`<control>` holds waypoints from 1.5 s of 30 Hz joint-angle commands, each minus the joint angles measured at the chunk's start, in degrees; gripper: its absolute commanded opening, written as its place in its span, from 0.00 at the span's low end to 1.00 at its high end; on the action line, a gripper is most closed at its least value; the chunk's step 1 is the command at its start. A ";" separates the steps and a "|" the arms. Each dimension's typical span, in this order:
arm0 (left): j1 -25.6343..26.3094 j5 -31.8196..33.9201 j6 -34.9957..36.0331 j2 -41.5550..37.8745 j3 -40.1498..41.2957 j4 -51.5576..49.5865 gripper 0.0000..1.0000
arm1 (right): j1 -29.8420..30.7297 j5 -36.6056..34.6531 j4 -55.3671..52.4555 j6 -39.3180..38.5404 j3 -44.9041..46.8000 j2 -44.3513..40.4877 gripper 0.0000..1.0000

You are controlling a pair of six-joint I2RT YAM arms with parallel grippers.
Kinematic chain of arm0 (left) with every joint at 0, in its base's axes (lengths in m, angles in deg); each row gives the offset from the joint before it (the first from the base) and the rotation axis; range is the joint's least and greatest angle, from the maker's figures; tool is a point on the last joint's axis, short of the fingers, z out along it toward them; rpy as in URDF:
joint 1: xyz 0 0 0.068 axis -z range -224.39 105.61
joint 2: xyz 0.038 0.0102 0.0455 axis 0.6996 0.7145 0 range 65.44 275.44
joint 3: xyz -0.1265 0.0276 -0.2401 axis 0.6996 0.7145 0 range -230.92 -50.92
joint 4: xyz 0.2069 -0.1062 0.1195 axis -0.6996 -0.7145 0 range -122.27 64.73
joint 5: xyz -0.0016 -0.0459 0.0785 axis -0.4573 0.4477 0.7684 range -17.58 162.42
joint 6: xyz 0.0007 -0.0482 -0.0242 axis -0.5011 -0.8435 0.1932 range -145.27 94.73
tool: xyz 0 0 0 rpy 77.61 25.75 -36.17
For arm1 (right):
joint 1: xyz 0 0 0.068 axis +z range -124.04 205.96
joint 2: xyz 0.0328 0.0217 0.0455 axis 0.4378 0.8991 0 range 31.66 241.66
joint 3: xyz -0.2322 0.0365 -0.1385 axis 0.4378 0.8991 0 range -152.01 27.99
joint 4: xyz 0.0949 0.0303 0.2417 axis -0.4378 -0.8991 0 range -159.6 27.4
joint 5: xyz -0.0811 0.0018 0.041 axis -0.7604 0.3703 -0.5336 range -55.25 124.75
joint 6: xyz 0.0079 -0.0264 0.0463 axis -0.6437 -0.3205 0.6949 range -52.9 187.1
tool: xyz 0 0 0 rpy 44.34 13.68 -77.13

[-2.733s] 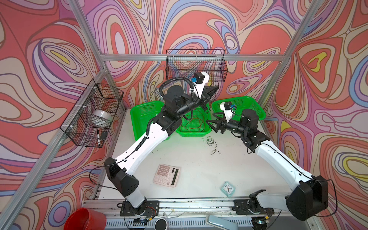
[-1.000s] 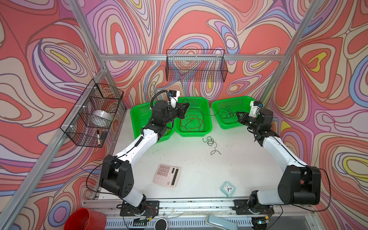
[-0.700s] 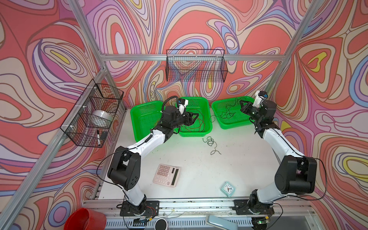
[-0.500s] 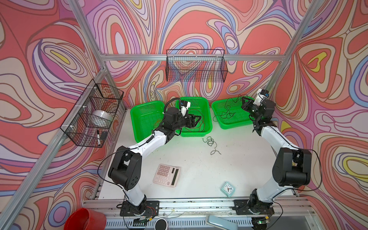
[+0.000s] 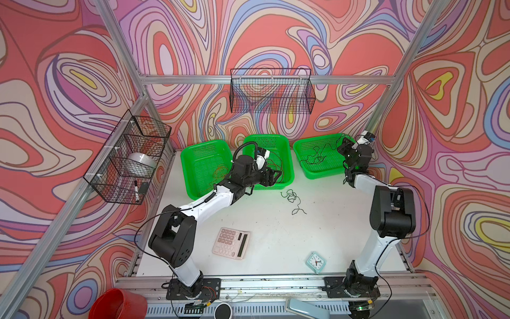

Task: Untangle and sort cables by color
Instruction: Place the cable in the container.

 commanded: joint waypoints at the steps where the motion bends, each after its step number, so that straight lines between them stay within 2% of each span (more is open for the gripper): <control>1: 0.85 1.33 1.78 -2.28 0.03 -1.78 0.68 | -0.63 -1.83 -5.35 -0.22 -4.56 4.44 0.00; 6: 1.94 2.70 2.57 -2.47 -0.59 -3.75 0.68 | -1.81 -3.59 -13.36 -1.00 -9.10 9.73 0.00; 10: 2.66 3.55 2.86 -2.48 -0.81 -4.80 0.68 | -2.88 -9.46 -27.97 -3.93 -17.17 13.45 0.00; 15: 3.74 4.50 3.46 -1.54 -1.84 -6.88 0.68 | -3.66 -10.46 -34.06 -7.81 -23.18 18.13 0.00; 24: 5.83 7.80 4.53 -0.89 -2.95 -10.44 0.68 | -7.28 -14.59 -43.70 -8.62 -32.08 24.79 0.00; 31: 6.92 8.95 5.30 0.49 -5.27 -12.95 0.68 | -7.65 -5.93 -41.91 -10.03 -33.65 25.18 0.00; 32: 7.08 8.94 5.61 0.81 -5.81 -13.47 0.68 | -7.66 -3.73 -41.47 -10.16 -33.18 24.57 0.06; 34: 7.39 9.02 6.22 1.42 -6.76 -14.19 0.68 | -7.45 -0.08 -39.76 -10.68 -30.69 22.21 0.29; 36: 7.64 9.12 6.48 1.81 -7.30 -14.44 0.68 | -6.91 1.00 -38.46 -11.08 -27.11 19.51 0.43; 40: 7.91 9.24 7.15 2.43 -7.91 -14.72 0.69 | -5.91 4.47 -33.08 -13.78 -18.26 13.48 0.57; 42: 8.00 9.05 7.72 2.78 -8.19 -15.23 0.69 | -5.67 6.14 -30.79 -15.33 -14.20 10.84 0.70; 45: 8.00 8.58 8.29 3.22 -8.21 -15.87 0.69 | -4.95 10.19 -29.30 -18.10 -10.32 8.00 0.76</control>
